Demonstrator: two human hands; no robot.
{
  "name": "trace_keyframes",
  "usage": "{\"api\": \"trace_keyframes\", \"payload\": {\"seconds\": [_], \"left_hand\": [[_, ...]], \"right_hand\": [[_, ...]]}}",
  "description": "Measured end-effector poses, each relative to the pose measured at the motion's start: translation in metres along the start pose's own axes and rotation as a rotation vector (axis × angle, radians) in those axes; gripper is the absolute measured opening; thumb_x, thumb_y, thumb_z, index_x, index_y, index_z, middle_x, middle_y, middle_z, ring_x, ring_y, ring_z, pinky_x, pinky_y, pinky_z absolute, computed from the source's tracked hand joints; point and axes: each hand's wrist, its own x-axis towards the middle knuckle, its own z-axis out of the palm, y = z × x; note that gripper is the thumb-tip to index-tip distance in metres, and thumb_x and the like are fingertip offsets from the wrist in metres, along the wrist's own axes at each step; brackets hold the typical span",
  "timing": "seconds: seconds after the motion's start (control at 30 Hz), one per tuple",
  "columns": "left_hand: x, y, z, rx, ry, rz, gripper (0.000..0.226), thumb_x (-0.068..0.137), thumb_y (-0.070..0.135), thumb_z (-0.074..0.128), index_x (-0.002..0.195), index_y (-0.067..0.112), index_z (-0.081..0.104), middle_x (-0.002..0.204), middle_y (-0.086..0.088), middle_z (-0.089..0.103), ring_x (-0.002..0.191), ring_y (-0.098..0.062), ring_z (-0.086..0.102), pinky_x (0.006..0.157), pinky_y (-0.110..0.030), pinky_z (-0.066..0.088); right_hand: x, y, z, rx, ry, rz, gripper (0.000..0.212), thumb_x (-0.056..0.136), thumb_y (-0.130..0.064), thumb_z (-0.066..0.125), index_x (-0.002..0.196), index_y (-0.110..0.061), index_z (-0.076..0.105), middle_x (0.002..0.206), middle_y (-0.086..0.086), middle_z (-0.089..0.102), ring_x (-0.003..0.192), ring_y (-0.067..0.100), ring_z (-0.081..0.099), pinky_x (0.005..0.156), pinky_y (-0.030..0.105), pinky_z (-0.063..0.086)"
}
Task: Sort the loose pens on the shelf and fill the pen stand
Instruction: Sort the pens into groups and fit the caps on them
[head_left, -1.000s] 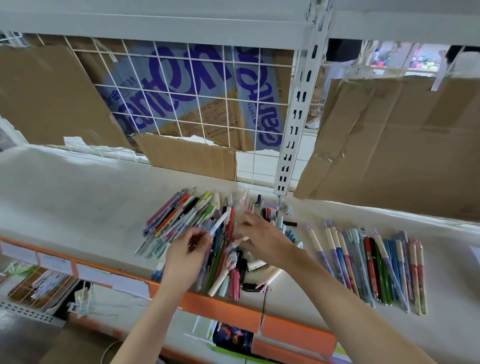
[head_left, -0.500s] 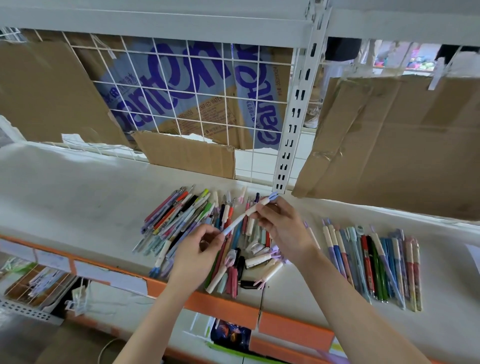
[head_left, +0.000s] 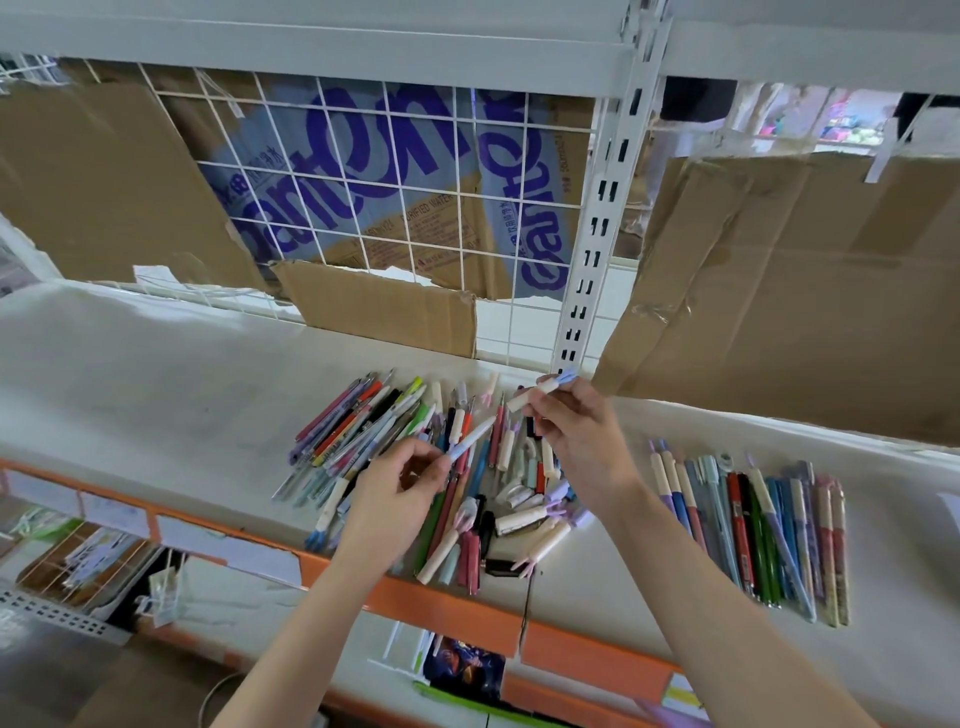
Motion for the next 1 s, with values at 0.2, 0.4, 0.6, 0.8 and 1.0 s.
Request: {"api": "trace_keyframes", "payload": {"seconds": [0.2, 0.4, 0.6, 0.8, 1.0], "left_hand": [[0.002, 0.002, 0.002, -0.007, -0.01, 0.022, 0.012, 0.091, 0.019, 0.058, 0.08, 0.023, 0.059, 0.07, -0.002, 0.06, 0.064, -0.02, 0.053, 0.057, -0.025, 0.041], [0.0, 0.009, 0.004, 0.004, -0.018, 0.058, 0.02, 0.092, 0.015, 0.056, 0.074, 0.023, 0.058, 0.064, 0.004, 0.057, 0.06, -0.011, 0.051, 0.061, -0.022, 0.041], [0.001, 0.021, 0.003, -0.529, -0.177, -0.325, 0.023, 0.094, 0.004, 0.049, 0.072, 0.008, 0.054, 0.055, -0.001, 0.043, 0.035, -0.004, 0.027, 0.032, -0.014, 0.018], [0.005, 0.022, -0.001, -0.491, -0.25, -0.329, 0.021, 0.095, 0.015, 0.051, 0.081, 0.003, 0.062, 0.064, -0.006, 0.057, 0.042, -0.008, 0.042, 0.039, -0.015, 0.034], [0.008, -0.009, -0.013, 0.207, 0.009, -0.097, 0.013, 0.095, 0.024, 0.051, 0.092, 0.016, 0.061, 0.085, 0.007, 0.065, 0.081, -0.011, 0.061, 0.067, -0.019, 0.043]], "right_hand": [[0.0, 0.003, 0.003, -0.016, -0.049, 0.015, 0.008, 0.09, 0.002, 0.055, 0.084, -0.003, 0.056, 0.071, 0.005, 0.066, 0.069, 0.016, 0.06, 0.063, 0.022, 0.045], [-0.009, 0.009, 0.01, -0.078, -0.184, 0.101, 0.006, 0.089, -0.001, 0.057, 0.085, -0.004, 0.06, 0.07, 0.004, 0.066, 0.07, 0.016, 0.058, 0.065, 0.023, 0.045], [-0.015, 0.02, 0.013, -0.031, -0.201, 0.053, 0.006, 0.092, 0.0, 0.052, 0.094, 0.004, 0.056, 0.069, 0.004, 0.064, 0.066, 0.011, 0.062, 0.063, 0.019, 0.049], [-0.01, 0.014, 0.013, -0.126, -0.187, 0.077, 0.01, 0.092, -0.009, 0.056, 0.088, 0.0, 0.056, 0.067, 0.003, 0.064, 0.067, 0.015, 0.061, 0.065, 0.025, 0.049], [0.0, -0.004, -0.031, -0.981, 0.042, -0.182, 0.026, 0.093, -0.023, 0.057, 0.116, -0.014, 0.05, 0.062, 0.002, 0.055, 0.057, 0.013, 0.049, 0.053, 0.012, 0.036]]}}
